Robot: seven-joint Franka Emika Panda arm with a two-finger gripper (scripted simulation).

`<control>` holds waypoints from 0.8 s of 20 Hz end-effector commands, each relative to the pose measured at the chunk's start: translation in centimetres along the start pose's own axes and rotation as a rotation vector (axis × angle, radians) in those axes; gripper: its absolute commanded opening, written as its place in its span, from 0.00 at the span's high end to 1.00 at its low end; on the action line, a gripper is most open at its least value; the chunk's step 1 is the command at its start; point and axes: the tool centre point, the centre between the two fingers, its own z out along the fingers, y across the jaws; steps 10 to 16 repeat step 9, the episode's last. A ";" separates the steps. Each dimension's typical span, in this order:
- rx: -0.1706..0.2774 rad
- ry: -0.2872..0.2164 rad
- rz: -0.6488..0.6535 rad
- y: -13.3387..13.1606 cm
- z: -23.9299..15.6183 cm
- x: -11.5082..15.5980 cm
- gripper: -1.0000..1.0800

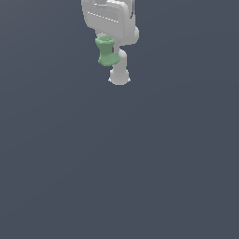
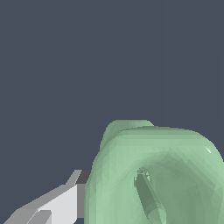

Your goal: Pick up the object and move it to a goal position.

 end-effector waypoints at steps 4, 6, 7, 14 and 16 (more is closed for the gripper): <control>-0.001 -0.001 -0.001 0.3 -1.5 -0.4 1.00; -0.001 -0.001 -0.001 0.3 -1.7 -0.5 1.00; -0.001 -0.001 -0.001 0.3 -1.7 -0.4 1.00; -0.001 -0.001 -0.001 0.3 -1.6 -0.4 1.00; -0.001 -0.001 -0.001 0.3 -1.6 -0.4 1.00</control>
